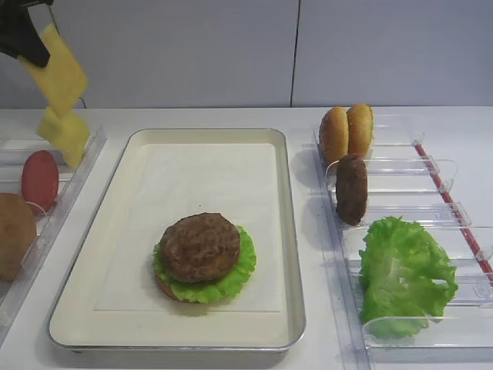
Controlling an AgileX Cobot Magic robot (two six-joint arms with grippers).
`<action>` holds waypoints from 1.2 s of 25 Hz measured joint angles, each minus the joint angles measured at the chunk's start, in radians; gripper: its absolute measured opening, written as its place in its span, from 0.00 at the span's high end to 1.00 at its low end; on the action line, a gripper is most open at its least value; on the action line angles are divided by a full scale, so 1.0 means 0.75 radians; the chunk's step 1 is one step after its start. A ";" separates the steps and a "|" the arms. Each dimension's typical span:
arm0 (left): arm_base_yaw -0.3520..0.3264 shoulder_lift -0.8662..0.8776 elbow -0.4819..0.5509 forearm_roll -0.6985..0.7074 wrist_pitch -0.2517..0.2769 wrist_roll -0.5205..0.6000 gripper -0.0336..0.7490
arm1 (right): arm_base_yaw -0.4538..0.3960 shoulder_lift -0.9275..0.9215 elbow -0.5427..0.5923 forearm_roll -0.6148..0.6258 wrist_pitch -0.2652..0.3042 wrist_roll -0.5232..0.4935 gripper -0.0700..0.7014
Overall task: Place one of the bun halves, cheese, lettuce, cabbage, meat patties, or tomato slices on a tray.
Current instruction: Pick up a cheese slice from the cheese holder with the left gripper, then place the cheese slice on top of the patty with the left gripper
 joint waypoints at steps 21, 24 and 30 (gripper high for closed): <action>-0.097 -0.493 1.150 -1.049 -0.127 0.637 0.95 | 0.000 0.000 0.000 0.000 0.000 0.000 0.35; -0.214 -0.493 1.217 -1.131 -0.237 0.694 0.95 | 0.000 0.000 0.000 0.000 0.000 0.000 0.35; -0.421 -0.452 1.228 -1.244 -0.440 0.715 0.95 | 0.000 0.000 0.000 0.000 0.000 0.000 0.35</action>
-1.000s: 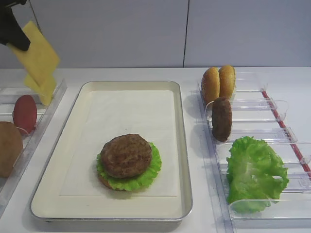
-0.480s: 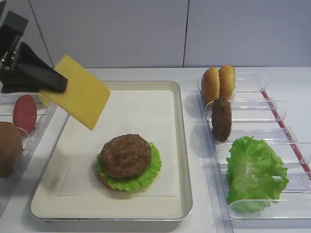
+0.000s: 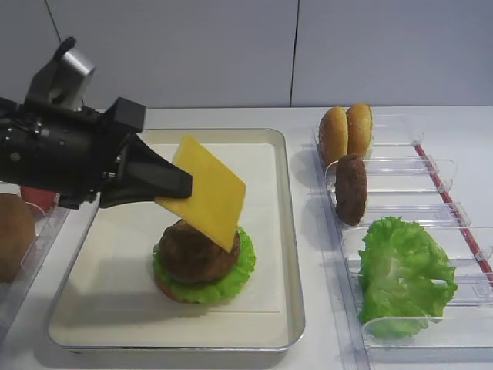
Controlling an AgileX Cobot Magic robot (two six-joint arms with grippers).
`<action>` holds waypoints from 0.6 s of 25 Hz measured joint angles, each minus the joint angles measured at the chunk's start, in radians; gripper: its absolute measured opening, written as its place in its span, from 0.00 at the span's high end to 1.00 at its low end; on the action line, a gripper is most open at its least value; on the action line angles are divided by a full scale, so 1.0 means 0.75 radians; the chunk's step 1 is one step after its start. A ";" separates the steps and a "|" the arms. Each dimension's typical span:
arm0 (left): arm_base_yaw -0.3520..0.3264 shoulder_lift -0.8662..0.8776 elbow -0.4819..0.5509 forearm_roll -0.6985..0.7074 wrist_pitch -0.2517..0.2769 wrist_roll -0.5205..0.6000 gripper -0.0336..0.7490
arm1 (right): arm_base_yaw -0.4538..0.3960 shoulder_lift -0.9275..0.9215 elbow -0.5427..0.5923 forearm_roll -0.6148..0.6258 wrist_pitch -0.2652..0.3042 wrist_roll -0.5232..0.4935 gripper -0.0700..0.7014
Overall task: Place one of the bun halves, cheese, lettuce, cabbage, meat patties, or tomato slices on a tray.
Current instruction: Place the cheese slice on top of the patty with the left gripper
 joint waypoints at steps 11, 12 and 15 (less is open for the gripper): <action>-0.051 0.179 0.000 -0.035 -0.115 0.028 0.95 | 0.000 0.000 0.000 0.000 0.000 0.000 0.35; -0.051 0.180 0.000 -0.005 -0.120 0.009 0.95 | 0.000 0.000 0.000 0.000 0.000 0.000 0.35; -0.051 0.180 0.000 0.093 -0.152 -0.056 0.95 | 0.000 0.000 0.000 0.000 0.000 0.000 0.35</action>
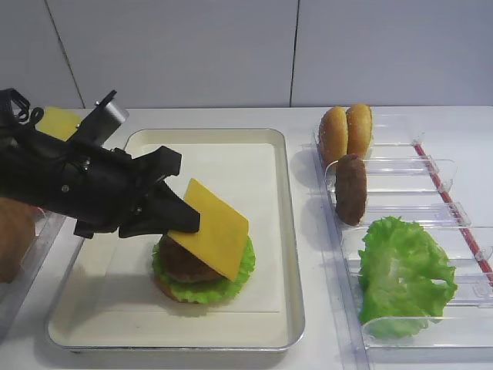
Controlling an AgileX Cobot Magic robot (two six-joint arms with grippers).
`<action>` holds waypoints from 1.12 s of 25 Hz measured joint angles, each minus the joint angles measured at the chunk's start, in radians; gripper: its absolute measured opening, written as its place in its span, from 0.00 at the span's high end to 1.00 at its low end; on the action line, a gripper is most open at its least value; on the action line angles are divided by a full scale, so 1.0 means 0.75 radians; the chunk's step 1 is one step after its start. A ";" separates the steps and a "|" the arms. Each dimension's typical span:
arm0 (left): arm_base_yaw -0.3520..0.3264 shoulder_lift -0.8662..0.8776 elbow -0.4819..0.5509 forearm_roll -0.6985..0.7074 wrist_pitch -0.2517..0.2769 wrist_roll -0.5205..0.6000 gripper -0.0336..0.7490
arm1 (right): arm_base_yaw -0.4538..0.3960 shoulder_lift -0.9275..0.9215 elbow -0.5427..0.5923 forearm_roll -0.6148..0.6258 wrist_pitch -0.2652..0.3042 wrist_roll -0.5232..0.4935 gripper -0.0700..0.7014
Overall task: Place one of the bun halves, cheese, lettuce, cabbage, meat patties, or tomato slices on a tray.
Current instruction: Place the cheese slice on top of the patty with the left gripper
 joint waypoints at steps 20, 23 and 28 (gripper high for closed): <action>0.000 0.062 0.000 0.121 -0.054 -0.074 0.95 | 0.000 0.000 0.000 0.000 0.000 0.000 0.35; 0.000 0.062 0.000 0.121 -0.055 -0.074 0.91 | 0.000 0.000 0.000 0.000 0.000 0.000 0.35; 0.000 0.062 -0.006 0.140 -0.049 -0.091 0.76 | 0.000 0.000 0.000 0.000 0.000 0.000 0.35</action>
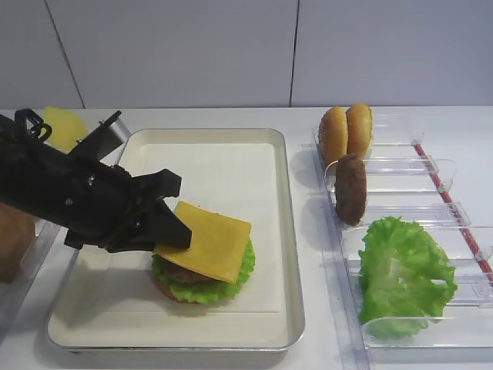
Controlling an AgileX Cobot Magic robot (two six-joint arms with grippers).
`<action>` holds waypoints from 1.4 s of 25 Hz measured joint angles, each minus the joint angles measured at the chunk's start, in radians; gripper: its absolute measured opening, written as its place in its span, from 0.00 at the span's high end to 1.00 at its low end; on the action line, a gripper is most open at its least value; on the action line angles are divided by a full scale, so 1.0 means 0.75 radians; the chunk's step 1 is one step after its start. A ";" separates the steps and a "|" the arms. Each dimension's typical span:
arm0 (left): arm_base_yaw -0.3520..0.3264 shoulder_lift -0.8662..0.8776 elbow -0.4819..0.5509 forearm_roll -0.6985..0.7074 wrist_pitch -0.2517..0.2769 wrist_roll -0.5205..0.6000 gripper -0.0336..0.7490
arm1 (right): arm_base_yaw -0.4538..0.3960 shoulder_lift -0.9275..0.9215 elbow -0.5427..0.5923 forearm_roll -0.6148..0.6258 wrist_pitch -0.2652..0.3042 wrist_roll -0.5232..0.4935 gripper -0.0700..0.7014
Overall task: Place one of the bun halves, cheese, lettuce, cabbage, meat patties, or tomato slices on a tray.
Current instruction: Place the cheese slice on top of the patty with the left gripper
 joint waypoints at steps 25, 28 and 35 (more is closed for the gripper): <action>0.000 0.006 -0.182 0.421 0.120 -0.370 0.74 | 0.000 0.000 0.000 0.000 0.000 0.000 0.35; 0.000 0.006 -0.228 0.536 0.155 -0.451 0.74 | 0.000 0.000 0.000 0.000 0.000 0.000 0.35; 0.000 0.006 -0.404 0.921 0.352 -0.694 0.74 | 0.000 0.000 0.000 0.000 0.000 0.000 0.35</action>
